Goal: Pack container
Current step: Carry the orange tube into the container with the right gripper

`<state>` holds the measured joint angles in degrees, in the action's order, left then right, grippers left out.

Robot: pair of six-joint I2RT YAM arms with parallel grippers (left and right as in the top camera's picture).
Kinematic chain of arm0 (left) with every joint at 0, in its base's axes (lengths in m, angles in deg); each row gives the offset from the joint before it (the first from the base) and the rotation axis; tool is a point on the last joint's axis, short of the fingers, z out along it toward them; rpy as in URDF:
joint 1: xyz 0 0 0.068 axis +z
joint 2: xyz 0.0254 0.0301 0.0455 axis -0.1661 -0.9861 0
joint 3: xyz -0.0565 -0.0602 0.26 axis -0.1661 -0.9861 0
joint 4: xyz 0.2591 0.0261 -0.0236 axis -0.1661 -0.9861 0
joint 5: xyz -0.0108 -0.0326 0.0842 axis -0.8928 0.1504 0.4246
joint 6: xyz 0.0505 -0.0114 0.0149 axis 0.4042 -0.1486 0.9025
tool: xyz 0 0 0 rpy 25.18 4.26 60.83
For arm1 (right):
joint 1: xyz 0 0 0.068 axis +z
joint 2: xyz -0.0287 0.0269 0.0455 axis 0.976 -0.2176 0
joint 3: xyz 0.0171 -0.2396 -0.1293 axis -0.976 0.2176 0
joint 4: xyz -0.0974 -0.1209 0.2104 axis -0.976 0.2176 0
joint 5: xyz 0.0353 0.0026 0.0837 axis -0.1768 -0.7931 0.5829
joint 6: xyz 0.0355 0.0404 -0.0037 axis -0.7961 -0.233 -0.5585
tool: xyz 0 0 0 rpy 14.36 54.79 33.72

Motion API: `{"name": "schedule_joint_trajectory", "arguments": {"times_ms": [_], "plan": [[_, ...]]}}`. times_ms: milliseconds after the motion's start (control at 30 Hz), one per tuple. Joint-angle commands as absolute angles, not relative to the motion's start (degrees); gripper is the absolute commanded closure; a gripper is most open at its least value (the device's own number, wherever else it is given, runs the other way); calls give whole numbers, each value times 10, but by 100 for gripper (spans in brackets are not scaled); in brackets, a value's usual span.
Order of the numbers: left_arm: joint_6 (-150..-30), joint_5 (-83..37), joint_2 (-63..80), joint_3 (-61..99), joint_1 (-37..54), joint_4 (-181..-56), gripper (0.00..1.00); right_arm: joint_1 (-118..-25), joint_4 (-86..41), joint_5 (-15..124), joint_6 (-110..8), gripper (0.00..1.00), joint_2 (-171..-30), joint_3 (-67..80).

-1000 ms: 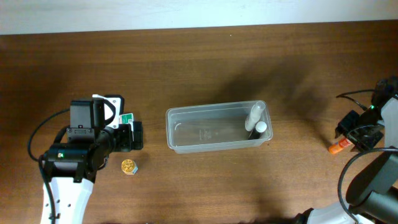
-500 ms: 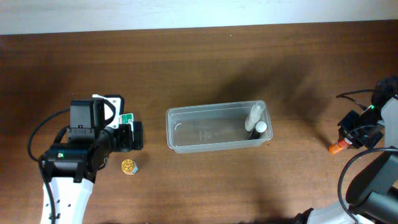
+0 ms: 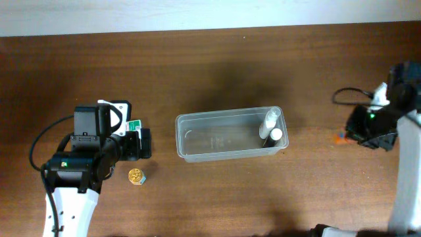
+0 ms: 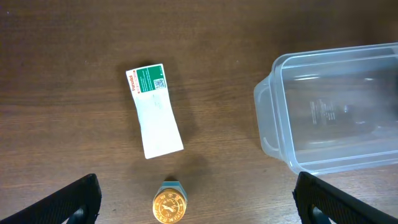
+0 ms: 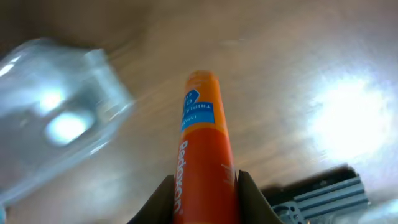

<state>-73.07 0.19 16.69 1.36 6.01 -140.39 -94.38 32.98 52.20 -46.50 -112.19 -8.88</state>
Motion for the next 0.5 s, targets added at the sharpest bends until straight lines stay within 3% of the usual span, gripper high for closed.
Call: {"name": "schedule_joint_trajectory", "arguments": {"times_ms": [0, 267, 467], "plan": [[-726, -4, 166, 24, 64, -1405, 0, -859, 351, 539, -449, 80, -1076, -152], [-726, -4, 166, 24, 64, -1405, 1, -648, 328, 534, -468, 79, -1091, -203], [-726, -4, 166, 24, 64, -1405, 1, -592, 286, 504, -479, 79, -1189, -203]]}}
